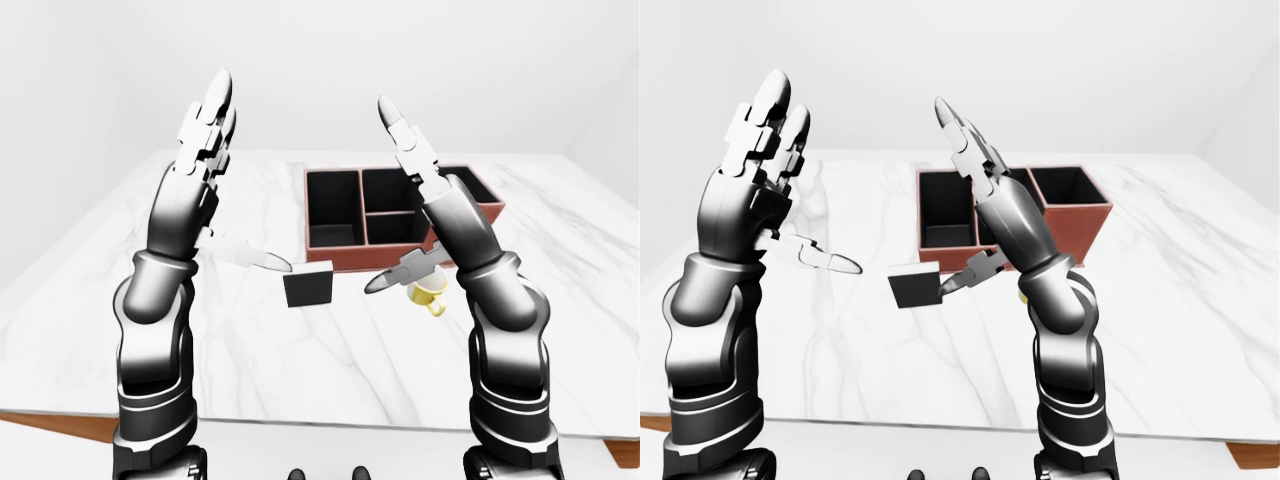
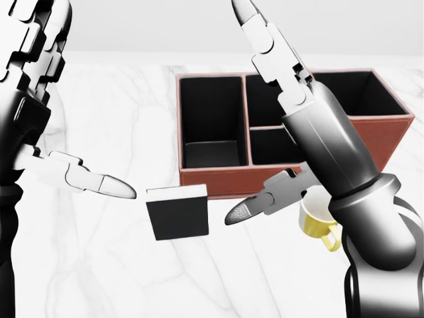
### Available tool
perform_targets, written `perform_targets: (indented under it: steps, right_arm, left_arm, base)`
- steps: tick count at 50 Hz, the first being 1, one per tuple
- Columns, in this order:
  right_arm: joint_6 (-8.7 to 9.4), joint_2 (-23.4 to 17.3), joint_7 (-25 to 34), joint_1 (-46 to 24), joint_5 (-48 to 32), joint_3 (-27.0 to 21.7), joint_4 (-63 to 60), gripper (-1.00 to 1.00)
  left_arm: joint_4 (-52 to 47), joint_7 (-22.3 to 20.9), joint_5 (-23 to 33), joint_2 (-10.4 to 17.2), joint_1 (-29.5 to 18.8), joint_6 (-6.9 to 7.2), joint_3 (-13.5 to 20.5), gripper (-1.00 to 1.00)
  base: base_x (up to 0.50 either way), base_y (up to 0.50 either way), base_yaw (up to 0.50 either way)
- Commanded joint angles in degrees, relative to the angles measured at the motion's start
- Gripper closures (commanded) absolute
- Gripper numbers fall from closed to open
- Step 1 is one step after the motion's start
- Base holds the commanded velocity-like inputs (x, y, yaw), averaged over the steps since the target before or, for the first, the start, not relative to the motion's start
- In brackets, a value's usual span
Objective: Pick up the book and place it in the caddy.
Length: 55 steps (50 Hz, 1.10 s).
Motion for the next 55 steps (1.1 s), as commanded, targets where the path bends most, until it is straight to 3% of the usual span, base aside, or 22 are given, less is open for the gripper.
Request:
perform_targets:
  steps: [1,55]
  right_arm:
    - [0.00,-0.02,0.12,0.19,0.06,-0.06,-0.35,-1.00]
    - [0.00,0.20,0.60,0.90,-0.13,0.16,-1.61,-1.00]
  left_arm:
    - [-0.07,-0.07,0.06,-0.09,0.32,0.00,-0.05,-1.00]
    - [-1.05,-0.28,0.22,-0.14,0.78,0.00,0.03,-1.00]
  base:
    - [0.06,0.00,0.00]
    - [0.06,0.00,0.00]
